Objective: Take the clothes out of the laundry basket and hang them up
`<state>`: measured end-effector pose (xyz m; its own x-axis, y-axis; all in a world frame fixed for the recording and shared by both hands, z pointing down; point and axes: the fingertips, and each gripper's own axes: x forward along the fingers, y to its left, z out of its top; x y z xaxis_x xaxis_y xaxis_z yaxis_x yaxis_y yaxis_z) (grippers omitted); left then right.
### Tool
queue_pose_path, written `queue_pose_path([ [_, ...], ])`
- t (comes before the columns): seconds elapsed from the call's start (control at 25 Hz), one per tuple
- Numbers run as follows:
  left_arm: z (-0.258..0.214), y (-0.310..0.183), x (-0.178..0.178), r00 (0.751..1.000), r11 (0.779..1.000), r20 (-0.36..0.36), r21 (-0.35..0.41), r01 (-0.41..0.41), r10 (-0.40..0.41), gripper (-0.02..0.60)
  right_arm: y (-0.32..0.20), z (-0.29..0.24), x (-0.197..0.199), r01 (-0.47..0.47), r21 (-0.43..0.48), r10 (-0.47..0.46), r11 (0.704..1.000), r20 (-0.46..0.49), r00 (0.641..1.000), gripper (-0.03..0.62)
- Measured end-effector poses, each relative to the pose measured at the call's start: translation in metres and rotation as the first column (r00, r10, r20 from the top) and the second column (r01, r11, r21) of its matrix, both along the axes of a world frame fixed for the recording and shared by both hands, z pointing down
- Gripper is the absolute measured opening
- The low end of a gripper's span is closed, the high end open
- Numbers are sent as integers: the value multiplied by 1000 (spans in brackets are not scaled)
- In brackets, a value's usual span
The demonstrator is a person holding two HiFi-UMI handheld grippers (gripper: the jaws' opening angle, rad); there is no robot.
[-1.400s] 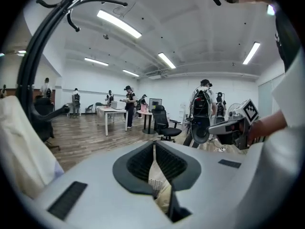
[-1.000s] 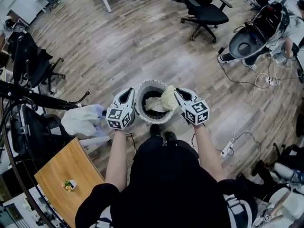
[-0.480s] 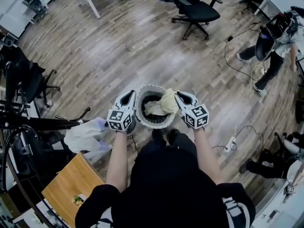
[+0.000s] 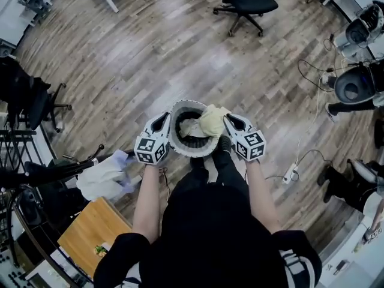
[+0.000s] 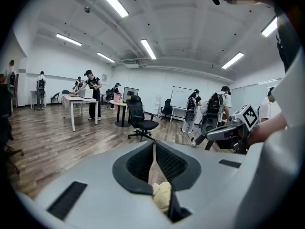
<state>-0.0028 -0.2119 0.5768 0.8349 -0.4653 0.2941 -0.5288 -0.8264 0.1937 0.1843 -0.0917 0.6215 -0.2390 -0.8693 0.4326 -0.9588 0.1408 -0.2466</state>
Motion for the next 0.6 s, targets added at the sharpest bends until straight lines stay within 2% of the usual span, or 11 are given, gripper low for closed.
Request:
queue_pose_path([
  [0.32, 22, -5, 40, 999, 999, 48, -32, -14, 15, 34, -11, 35, 31, 38, -70, -38, 997, 5, 999, 58],
  [0.6, 75, 4, 59, 992, 992, 117, -120, -31, 45, 35, -11, 84, 52, 39, -154, -34, 987, 39, 999, 61],
])
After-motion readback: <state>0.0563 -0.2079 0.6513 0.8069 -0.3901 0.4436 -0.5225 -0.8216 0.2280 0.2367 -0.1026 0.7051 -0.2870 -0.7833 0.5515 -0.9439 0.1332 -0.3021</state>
